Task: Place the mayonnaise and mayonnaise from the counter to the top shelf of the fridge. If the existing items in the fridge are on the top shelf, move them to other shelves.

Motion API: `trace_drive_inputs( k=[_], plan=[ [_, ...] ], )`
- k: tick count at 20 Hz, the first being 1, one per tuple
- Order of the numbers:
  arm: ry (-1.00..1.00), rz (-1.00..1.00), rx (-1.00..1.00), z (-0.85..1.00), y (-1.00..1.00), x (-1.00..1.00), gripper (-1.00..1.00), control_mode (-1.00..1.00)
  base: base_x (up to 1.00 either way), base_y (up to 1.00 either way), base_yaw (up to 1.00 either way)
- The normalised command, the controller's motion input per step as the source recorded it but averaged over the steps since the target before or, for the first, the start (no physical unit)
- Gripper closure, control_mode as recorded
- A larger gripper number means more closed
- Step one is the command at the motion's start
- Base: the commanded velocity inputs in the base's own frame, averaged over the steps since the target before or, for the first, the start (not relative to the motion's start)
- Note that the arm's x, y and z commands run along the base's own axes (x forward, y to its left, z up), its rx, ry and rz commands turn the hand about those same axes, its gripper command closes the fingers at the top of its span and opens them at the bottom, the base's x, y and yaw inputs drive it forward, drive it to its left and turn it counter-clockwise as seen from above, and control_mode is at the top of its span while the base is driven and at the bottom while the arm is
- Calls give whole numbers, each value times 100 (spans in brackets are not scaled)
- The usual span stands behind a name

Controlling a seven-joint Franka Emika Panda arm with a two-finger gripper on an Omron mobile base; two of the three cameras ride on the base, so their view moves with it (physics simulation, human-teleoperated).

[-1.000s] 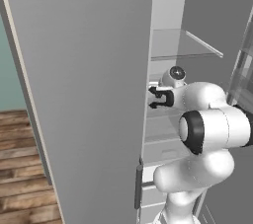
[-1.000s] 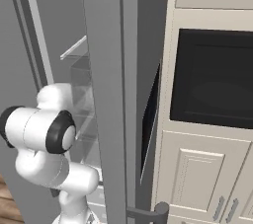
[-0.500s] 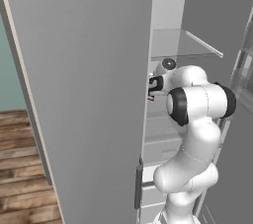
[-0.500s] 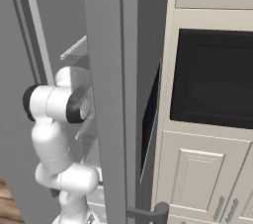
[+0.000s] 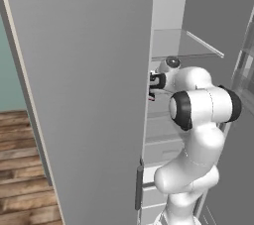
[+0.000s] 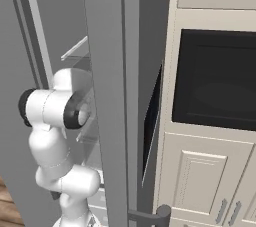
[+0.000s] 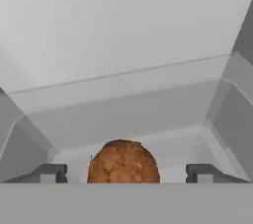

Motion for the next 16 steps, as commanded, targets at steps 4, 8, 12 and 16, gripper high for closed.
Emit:
trace_drive_inputs(
  k=[4, 8, 12, 16],
  plan=[
    [-23, 0, 6, 48, 0, -100, -100, -100, 0, 0, 0],
    [-34, 0, 2, 58, 3, -100, -100, -100, 0, 0, 0],
    [-23, 0, 0, 72, 8, -100, -100, -100, 0, 0, 0],
    [-5, 0, -1, 77, 19, -100, -100, -100, 0, 0, 0]
  ],
)
